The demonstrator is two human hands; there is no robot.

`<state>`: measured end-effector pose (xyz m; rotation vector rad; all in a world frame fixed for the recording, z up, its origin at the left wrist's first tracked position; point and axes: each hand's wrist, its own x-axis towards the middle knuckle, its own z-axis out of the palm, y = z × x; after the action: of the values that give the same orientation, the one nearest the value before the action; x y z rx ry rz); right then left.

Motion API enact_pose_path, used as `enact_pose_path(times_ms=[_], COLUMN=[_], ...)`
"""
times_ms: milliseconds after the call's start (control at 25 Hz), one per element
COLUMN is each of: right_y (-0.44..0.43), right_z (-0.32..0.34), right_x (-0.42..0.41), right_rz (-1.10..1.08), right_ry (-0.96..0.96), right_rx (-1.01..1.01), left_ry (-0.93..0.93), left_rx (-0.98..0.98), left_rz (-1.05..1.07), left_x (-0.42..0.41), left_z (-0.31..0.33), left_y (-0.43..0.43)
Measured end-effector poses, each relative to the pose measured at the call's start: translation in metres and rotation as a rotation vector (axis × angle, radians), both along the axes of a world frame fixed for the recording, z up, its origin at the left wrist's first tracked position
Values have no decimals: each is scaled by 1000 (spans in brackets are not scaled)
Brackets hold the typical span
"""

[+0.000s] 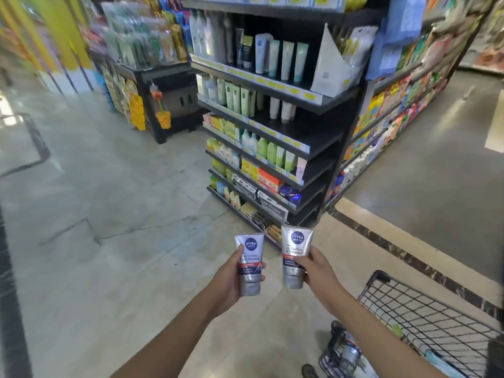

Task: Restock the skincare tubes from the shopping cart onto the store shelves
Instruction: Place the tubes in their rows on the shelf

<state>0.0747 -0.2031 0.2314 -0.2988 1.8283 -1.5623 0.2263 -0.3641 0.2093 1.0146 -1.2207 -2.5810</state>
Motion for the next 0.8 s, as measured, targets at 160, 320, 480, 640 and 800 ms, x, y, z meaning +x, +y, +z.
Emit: enact_pose_path(times_ms=[160, 320, 480, 640, 800], right_y=[-54, -110, -160, -219, -271], right_z=[21, 36, 46, 55, 61], right_x=[17, 14, -4, -39, -81], right_rz=[81, 136, 183, 202, 205], right_ry=[16, 24, 36, 40, 76], right_rx=[-64, -112, -166, -226, -221], left_ry=[54, 113, 146, 165, 168], left_rx=[-51, -139, -191, -210, -243], left_rz=[52, 99, 122, 143, 165], left_x=[30, 39, 27, -4, -42], left_z=[23, 49, 68, 75, 85], left_y=[-45, -85, -125, -180, -224])
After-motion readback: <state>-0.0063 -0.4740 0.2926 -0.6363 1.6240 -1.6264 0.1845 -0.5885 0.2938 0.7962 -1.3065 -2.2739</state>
